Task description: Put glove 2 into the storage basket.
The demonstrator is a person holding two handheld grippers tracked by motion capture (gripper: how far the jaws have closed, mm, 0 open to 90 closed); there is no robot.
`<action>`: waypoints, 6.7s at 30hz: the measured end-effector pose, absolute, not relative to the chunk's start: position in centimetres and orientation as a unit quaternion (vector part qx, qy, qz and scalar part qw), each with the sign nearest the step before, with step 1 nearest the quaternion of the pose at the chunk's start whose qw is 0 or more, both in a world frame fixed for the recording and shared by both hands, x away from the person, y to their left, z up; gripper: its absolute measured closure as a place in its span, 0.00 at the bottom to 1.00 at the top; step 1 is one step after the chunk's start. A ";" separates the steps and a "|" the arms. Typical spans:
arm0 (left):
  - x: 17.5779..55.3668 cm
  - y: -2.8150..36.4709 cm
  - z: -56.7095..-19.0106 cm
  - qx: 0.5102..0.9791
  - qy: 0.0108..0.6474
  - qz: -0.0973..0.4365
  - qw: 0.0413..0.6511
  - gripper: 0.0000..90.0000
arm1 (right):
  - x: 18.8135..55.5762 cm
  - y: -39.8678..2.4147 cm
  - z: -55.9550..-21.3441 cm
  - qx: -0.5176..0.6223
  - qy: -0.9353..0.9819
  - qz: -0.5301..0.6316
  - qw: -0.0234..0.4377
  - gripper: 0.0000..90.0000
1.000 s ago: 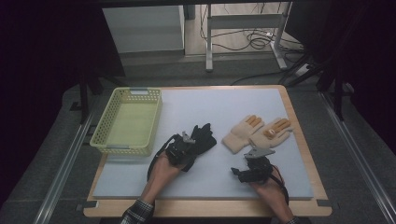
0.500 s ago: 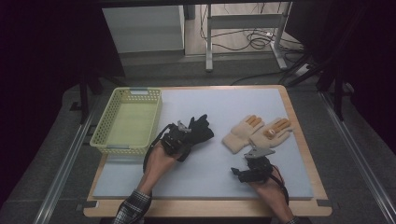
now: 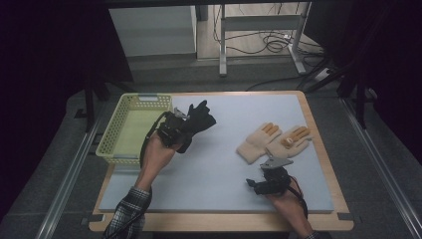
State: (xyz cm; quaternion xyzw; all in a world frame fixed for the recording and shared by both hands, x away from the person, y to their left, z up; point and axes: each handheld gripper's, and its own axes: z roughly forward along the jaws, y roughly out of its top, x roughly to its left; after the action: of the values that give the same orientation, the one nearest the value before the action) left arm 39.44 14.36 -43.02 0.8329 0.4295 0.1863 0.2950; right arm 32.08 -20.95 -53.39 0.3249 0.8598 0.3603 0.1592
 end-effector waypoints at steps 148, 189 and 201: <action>30.6 14.5 -49.7 0.854 0.326 0.148 0.376 0.03 | 32.1 -20.9 -53.4 0.325 0.860 0.360 0.159 0.23; 29.9 15.4 -55.1 0.851 0.364 0.128 0.356 0.02 | 36.1 -20.9 -49.2 0.382 0.823 0.377 0.187 0.52; 29.9 15.4 -55.1 0.851 0.364 0.128 0.356 0.02 | 43.5 -19.6 -50.9 0.443 0.807 0.322 0.220 0.26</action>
State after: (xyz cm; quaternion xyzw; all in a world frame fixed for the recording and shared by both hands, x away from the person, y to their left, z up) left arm 29.94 15.42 -55.07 0.8509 0.3644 0.1283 0.3559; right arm 43.49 -19.63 -50.88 0.4428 0.8072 0.3222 0.2203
